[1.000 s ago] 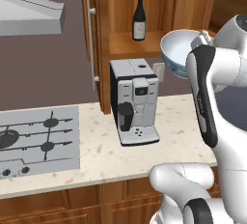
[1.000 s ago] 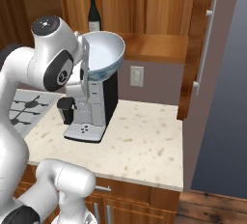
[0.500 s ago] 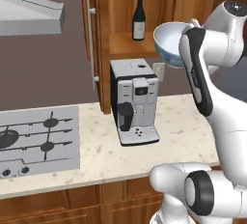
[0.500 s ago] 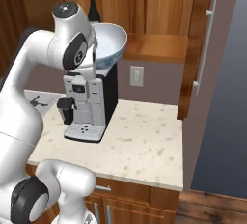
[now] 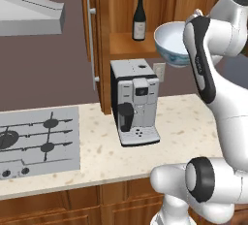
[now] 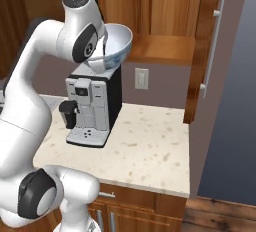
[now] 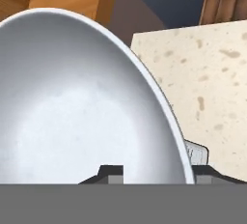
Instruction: Pick the mug and place it in the sink. Pick the bowl and place it in the open cabinet and then close the cabinet.
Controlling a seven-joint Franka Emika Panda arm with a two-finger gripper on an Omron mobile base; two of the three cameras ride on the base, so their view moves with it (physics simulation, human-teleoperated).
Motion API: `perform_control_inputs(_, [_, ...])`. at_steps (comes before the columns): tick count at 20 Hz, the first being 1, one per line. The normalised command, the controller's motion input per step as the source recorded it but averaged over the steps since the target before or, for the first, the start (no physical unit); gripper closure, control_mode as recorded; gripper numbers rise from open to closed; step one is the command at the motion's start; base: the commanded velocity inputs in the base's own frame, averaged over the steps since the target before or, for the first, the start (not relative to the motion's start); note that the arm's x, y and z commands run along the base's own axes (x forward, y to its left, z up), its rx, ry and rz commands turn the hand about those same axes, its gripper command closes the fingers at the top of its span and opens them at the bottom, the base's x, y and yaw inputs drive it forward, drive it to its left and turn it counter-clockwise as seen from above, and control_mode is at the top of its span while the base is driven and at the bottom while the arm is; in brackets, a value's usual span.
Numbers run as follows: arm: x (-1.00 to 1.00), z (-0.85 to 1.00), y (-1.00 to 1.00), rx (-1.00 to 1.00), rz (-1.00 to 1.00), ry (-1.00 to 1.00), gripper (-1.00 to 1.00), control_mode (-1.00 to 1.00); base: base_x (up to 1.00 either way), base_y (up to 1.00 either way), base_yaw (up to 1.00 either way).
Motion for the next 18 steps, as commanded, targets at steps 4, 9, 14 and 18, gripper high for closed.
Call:
perform_control_inputs(4, [-0.12,0.19,0.00,-0.04,0.00,-0.32,1.00,-1.00,0.00,0.00,0.00])
perform_control_inputs(9, [-0.70,0.11,0.03,-0.07,0.00,-0.58,1.00,-1.00,0.00,0.00,0.00])
perform_control_inputs(14, [-0.30,0.00,0.02,-0.02,-0.01,-0.44,1.00,-1.00,0.00,0.00,0.00])
perform_control_inputs(18, [0.17,0.00,0.03,0.00,-0.02,-0.05,1.00,-1.00,0.00,0.00,0.00])
